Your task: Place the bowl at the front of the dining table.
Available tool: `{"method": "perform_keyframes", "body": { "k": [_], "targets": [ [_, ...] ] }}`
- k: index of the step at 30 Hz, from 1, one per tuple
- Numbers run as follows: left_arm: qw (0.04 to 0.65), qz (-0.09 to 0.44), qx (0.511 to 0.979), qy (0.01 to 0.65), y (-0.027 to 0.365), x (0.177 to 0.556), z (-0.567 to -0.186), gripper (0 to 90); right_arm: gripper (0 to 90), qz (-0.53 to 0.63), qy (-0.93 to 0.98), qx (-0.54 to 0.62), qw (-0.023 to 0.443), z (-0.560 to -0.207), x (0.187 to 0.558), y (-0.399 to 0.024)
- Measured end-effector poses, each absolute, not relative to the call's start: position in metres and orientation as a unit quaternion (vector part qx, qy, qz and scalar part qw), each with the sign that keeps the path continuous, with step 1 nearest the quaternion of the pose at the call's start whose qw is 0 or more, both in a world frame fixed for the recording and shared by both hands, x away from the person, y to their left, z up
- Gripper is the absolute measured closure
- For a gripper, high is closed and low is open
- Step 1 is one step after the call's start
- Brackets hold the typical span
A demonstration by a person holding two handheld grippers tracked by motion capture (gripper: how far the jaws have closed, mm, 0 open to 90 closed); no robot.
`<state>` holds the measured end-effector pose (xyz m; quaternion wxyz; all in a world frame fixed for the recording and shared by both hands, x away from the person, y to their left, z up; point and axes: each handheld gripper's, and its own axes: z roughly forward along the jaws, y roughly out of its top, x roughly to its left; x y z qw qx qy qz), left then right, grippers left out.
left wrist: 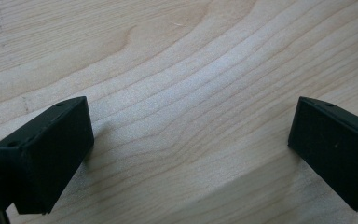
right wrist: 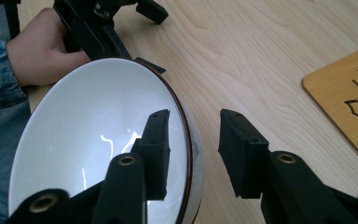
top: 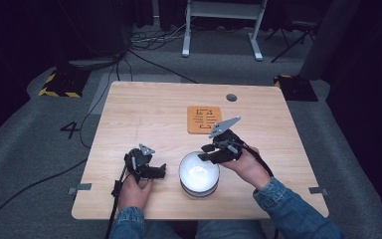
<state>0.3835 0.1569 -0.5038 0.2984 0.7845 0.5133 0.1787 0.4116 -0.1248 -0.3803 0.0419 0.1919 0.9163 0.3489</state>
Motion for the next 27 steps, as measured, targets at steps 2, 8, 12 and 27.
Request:
{"method": "perform_keyframes", "body": {
  "k": [2, 8, 12, 27],
  "targets": [
    [0.299, 0.177, 0.784, 0.514, 0.157, 0.383, -0.504, 0.2, 66.7, 0.342, 0.92, 0.189, 0.039, -0.383, 0.413, -0.122],
    [0.299, 0.178, 0.784, 0.514, 0.157, 0.383, -0.504, 0.2, 78.2, 0.315, 0.932, 0.174, 0.045, -0.386, 0.415, -0.112],
    [0.298, 0.179, 0.784, 0.513, 0.157, 0.383, -0.504, 0.2, 79.2, 0.309, 0.935, 0.168, 0.041, -0.384, 0.416, -0.111],
    [0.299, 0.178, 0.785, 0.513, 0.157, 0.384, -0.504, 0.2, 81.6, 0.302, 0.937, 0.17, 0.046, -0.374, 0.415, -0.114]
  ]
}}
